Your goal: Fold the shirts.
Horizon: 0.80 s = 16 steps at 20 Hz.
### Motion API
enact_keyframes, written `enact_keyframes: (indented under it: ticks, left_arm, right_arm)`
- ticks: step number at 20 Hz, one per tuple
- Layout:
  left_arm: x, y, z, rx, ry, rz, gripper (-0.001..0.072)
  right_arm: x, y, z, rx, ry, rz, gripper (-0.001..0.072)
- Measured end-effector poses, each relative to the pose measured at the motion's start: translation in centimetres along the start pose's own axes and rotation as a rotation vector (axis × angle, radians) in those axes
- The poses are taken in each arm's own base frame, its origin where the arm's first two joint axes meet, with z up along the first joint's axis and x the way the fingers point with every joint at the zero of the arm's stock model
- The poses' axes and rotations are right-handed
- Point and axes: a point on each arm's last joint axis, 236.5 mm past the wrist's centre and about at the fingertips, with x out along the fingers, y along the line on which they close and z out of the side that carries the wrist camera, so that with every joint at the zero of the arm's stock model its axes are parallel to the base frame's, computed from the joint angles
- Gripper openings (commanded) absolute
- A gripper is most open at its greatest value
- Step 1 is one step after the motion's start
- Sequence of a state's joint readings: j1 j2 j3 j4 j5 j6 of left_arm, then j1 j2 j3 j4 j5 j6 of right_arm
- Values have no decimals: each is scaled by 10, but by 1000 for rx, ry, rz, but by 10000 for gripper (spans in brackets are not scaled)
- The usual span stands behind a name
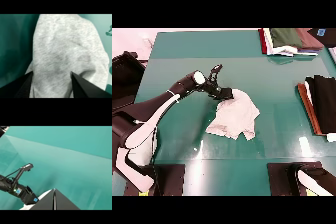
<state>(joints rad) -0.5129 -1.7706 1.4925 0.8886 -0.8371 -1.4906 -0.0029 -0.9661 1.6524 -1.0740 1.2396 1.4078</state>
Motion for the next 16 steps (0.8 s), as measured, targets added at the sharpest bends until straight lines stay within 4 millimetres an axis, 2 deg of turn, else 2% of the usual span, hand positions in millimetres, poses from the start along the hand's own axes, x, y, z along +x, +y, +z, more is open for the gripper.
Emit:
enact_keyframes:
  ticks: [3, 5, 6, 9, 11, 13, 16]
  left_arm:
    - [3, -4, -4, 0, 9, -10, 536]
    - [4, -7, -7, -7, 21, -21, 156]
    - [4, -7, -8, -7, 27, -24, 23]
    - [1, -11, -10, 6, 42, -35, 23]
    - [-17, -17, 5, 16, 9, -48, 23]
    - [-51, -27, 33, 42, -76, -61, 23]
    - [-129, -55, 82, 111, -278, -77, 23]
  right_arm:
    - [1, 0, -3, 5, 11, 1, 15]
    - [4, -2, -9, 13, 27, 2, 15]
    - [7, -3, -12, 18, 37, 3, 15]
    - [15, -6, -24, 36, 69, 6, 15]
    - [19, -8, -31, 46, 88, 6, 16]
    - [22, -10, -36, 52, 101, 6, 15]
    - [24, -12, -37, 55, 101, 2, 15]
